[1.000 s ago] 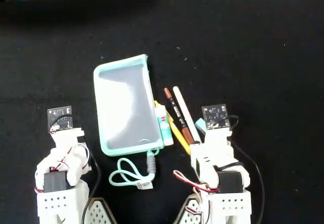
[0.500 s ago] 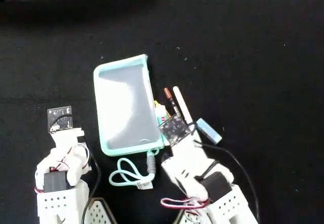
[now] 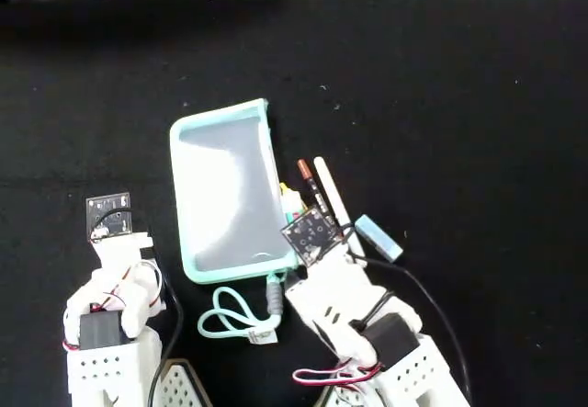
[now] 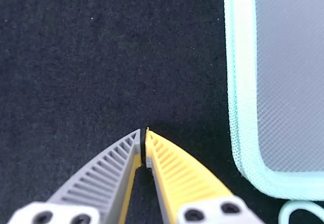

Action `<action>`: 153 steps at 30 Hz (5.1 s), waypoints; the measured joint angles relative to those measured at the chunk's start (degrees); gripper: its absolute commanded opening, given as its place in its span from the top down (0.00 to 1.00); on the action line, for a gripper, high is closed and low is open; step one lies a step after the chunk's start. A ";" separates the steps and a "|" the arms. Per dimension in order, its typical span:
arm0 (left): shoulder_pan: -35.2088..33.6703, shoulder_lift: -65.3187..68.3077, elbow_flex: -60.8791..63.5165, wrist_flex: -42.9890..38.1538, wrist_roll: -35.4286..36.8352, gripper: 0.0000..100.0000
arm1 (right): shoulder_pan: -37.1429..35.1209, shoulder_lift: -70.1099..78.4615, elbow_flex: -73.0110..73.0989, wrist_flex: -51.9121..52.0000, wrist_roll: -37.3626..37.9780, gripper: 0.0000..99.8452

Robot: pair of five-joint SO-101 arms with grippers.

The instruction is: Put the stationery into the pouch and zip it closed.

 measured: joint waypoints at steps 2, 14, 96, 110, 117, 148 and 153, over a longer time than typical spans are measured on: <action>0.00 0.00 0.00 0.00 0.00 0.97 | 0.00 0.00 0.00 -0.79 0.00 0.80; 0.00 0.00 0.00 0.00 0.00 0.97 | 0.88 0.00 -2.11 7.12 0.18 0.80; 0.00 0.00 0.00 0.00 0.00 0.97 | -3.69 100.57 -56.18 -5.54 -2.37 0.80; 0.00 0.00 0.00 0.00 0.00 0.97 | -10.11 100.75 -60.13 2.99 0.97 0.80; 0.00 0.00 0.00 0.00 -0.09 0.97 | -11.52 100.75 -59.78 3.08 1.23 0.80; 0.00 0.00 0.00 0.00 -0.09 0.97 | -4.75 101.27 -60.13 6.24 5.27 0.99; 0.00 0.00 0.00 0.00 -0.09 0.97 | 0.09 101.27 -63.56 5.71 5.19 0.99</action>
